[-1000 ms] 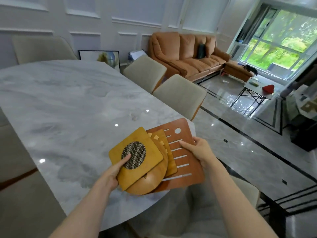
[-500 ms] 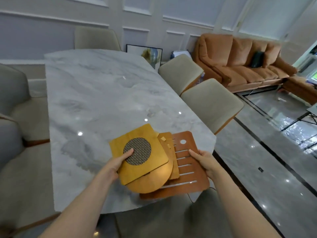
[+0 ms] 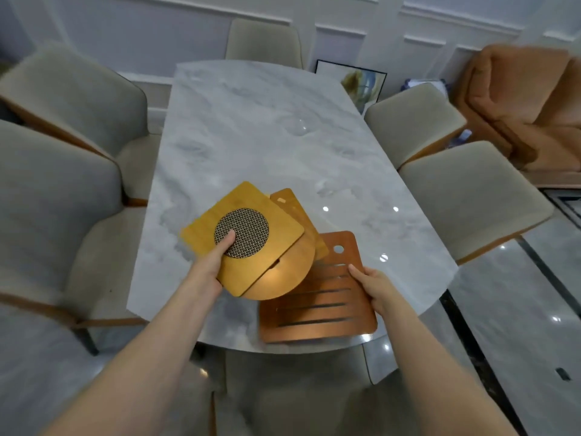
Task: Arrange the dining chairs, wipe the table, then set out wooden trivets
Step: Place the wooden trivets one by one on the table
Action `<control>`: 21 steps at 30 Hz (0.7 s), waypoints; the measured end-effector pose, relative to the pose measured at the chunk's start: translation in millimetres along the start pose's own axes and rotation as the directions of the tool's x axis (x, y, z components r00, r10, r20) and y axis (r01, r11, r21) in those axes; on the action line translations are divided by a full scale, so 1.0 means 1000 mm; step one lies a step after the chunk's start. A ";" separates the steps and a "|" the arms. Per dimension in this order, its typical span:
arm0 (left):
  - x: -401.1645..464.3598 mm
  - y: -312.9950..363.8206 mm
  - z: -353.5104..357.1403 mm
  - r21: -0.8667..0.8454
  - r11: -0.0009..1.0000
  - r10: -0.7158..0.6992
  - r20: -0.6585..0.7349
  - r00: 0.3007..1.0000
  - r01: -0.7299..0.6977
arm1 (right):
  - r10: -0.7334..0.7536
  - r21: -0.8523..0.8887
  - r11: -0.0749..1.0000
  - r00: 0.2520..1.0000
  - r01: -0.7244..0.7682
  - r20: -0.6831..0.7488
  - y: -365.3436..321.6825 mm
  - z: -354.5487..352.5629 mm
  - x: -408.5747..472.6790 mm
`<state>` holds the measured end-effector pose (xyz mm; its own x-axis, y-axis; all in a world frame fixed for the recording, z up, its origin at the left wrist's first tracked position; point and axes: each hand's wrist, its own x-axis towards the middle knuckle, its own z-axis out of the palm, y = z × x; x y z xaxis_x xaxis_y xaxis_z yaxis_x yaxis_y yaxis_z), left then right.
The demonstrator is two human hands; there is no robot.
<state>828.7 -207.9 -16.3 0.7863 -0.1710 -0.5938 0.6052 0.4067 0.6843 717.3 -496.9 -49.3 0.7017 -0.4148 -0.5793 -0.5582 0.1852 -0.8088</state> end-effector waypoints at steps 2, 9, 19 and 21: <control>0.002 0.000 -0.001 -0.010 1.000 0.013 -0.021 1.000 -0.013 | -0.001 -0.015 1.000 1.000 0.000 -0.028 -0.001 -0.002 0.012; 0.009 -0.008 0.005 -0.012 1.000 -0.005 -0.060 0.998 0.005 | 0.035 -0.083 0.996 0.998 -0.039 -0.046 0.001 -0.001 0.038; 0.011 -0.022 0.009 -0.025 1.000 -0.014 -0.122 0.992 0.011 | -0.139 -0.330 0.943 0.949 0.040 -0.284 0.018 0.019 0.056; 0.011 -0.023 0.009 -0.022 1.000 -0.024 -0.135 0.991 0.021 | -0.201 -0.413 0.909 0.926 0.055 -0.319 0.020 0.020 0.054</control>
<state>824.3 -227.0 -35.0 0.7478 -0.0578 -0.6614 0.6186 0.4223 0.6625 753.5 -497.6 -98.9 0.6205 -0.7058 -0.3418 -0.6519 -0.2218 -0.7252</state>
